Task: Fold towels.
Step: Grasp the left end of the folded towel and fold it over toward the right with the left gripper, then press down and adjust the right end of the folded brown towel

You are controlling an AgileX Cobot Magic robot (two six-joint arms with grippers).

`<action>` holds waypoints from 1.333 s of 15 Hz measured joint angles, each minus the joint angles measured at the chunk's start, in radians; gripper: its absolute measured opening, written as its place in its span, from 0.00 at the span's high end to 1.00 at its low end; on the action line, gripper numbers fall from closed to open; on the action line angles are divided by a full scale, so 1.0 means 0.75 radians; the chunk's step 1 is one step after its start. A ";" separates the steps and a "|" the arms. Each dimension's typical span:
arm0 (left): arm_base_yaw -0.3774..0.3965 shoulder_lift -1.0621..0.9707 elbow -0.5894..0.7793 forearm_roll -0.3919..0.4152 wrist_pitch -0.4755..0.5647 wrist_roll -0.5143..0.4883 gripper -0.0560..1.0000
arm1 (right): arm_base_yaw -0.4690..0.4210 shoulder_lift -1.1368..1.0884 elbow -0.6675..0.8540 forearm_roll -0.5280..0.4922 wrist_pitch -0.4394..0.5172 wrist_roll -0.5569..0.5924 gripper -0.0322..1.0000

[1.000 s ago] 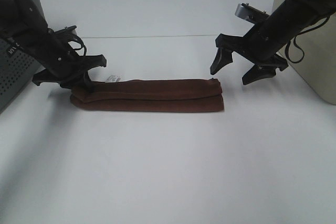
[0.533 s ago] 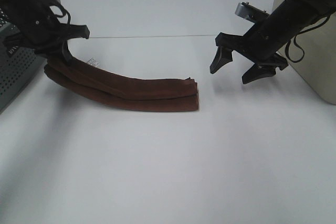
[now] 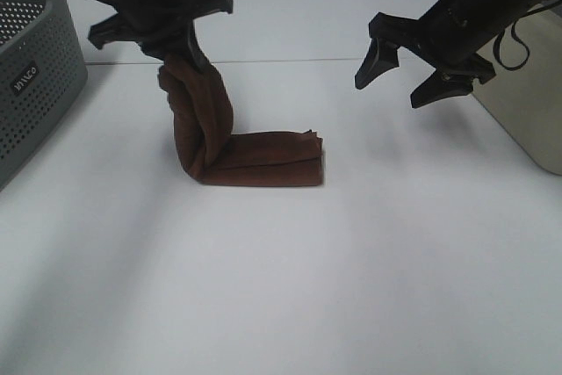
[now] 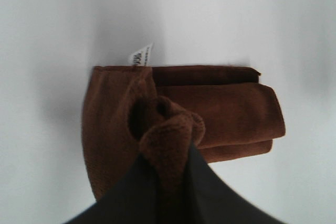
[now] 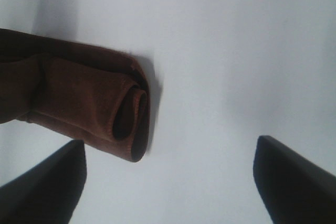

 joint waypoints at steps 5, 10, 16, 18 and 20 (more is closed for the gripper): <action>-0.167 0.144 -0.036 -0.056 -0.153 -0.192 0.74 | 0.000 -0.024 0.000 -0.003 0.112 0.004 0.18; -0.233 0.176 -0.037 -0.291 -0.432 -0.267 0.38 | 0.000 -0.024 0.000 -0.003 0.141 0.032 0.18; -0.115 0.071 -0.040 -0.296 -0.487 0.008 0.36 | 0.060 -0.015 0.000 0.341 0.203 -0.112 0.18; -0.057 0.041 -0.044 -0.268 -0.484 0.015 0.36 | 0.127 0.012 0.000 0.475 0.192 -0.185 0.18; 0.020 0.028 -0.044 -0.223 -0.441 0.017 0.36 | 0.197 0.063 0.000 0.687 0.136 -0.312 0.18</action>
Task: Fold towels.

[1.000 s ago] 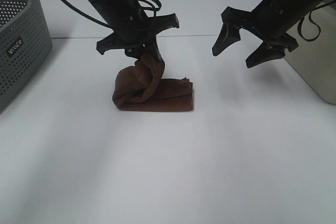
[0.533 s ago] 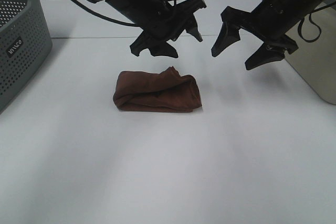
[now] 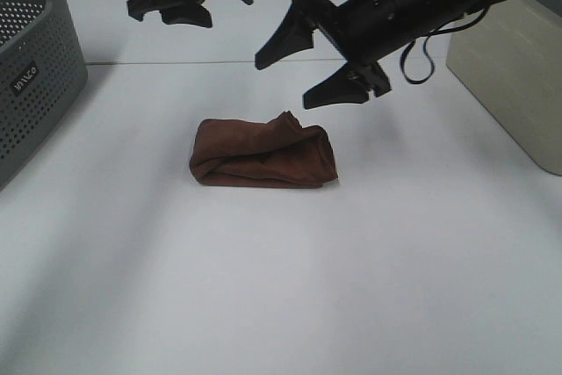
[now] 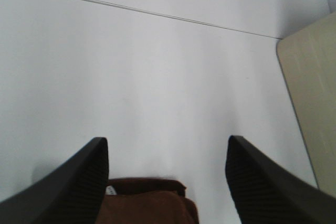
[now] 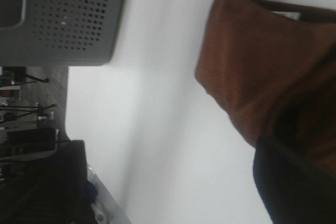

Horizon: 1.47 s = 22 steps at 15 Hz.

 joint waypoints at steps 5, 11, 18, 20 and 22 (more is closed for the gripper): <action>0.080 -0.011 0.000 0.164 0.176 0.000 0.36 | 0.052 0.187 0.000 0.432 -0.011 -0.253 0.21; 0.080 -0.011 0.000 0.184 0.240 0.000 0.36 | 0.049 0.243 0.000 0.028 -0.147 -0.011 0.21; 0.080 -0.136 0.000 0.328 0.429 0.001 0.36 | 0.049 0.068 0.000 -0.592 -0.144 0.387 0.21; 0.080 -0.200 0.000 0.417 0.567 0.024 0.36 | 0.049 0.005 0.000 -0.785 -0.116 0.515 0.21; 0.080 -0.268 0.000 0.545 0.757 0.028 0.36 | 0.049 -0.149 0.000 -1.045 0.013 0.660 0.21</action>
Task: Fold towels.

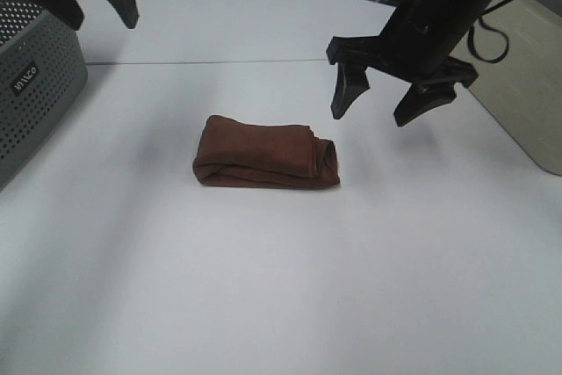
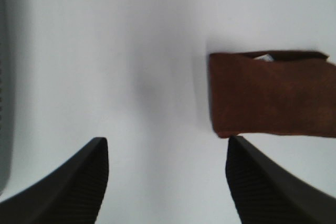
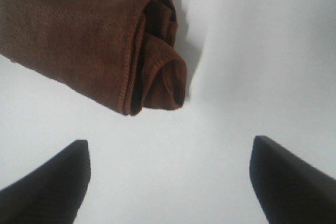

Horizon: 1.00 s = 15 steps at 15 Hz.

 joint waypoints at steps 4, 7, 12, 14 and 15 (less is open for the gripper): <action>0.000 -0.177 0.065 0.133 0.044 0.049 0.36 | 0.000 -0.193 0.000 -0.159 0.236 0.083 0.21; 0.000 -0.408 0.265 0.160 0.044 0.065 0.36 | 0.000 -0.309 0.003 -0.247 0.377 0.115 0.21; 0.000 -0.861 0.684 0.159 0.048 0.067 0.36 | 0.000 -0.669 0.251 -0.292 0.413 0.115 0.21; 0.000 -1.148 0.932 0.145 0.051 0.067 0.36 | 0.000 -0.936 0.471 -0.292 0.419 0.115 0.21; 0.000 -1.273 1.033 0.132 0.051 0.067 0.36 | 0.000 -1.043 0.556 -0.292 0.420 0.115 0.21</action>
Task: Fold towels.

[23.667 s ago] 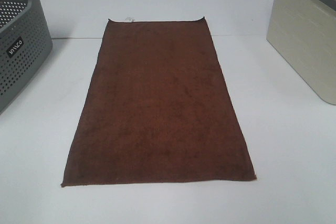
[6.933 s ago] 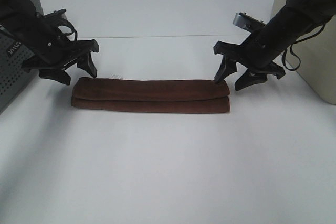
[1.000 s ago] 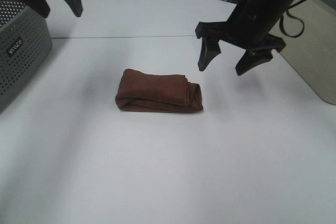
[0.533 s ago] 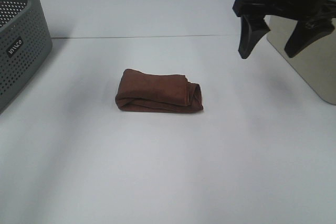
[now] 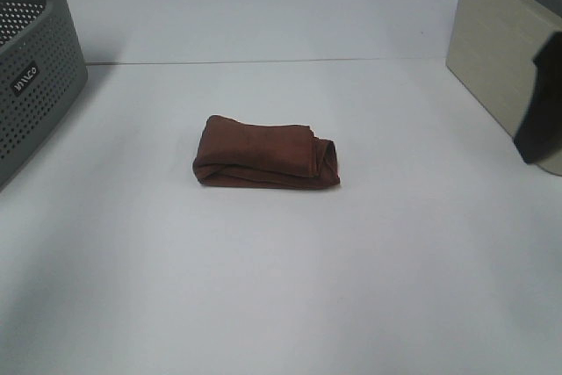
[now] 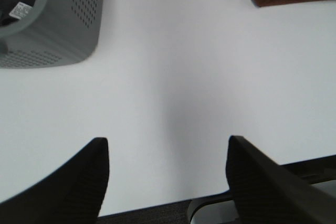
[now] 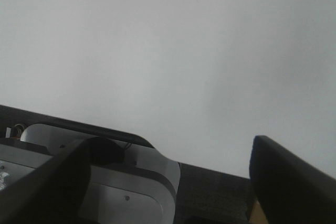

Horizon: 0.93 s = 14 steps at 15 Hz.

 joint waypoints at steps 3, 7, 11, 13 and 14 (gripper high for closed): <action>0.000 -0.372 0.283 -0.009 0.001 0.000 0.36 | 0.000 -0.360 0.240 -0.001 0.008 0.000 0.21; 0.000 -0.801 0.531 -0.028 0.005 0.032 0.36 | 0.000 -0.764 0.429 -0.001 0.013 -0.005 0.21; 0.000 -1.160 0.648 -0.107 0.008 0.153 0.36 | 0.000 -1.171 0.565 -0.001 -0.013 -0.088 0.21; 0.000 -1.219 0.691 -0.163 0.005 0.236 0.36 | 0.000 -1.289 0.620 -0.003 -0.072 -0.095 0.21; 0.000 -1.224 0.711 -0.197 -0.001 0.287 0.36 | 0.000 -1.327 0.651 -0.003 -0.119 -0.095 0.21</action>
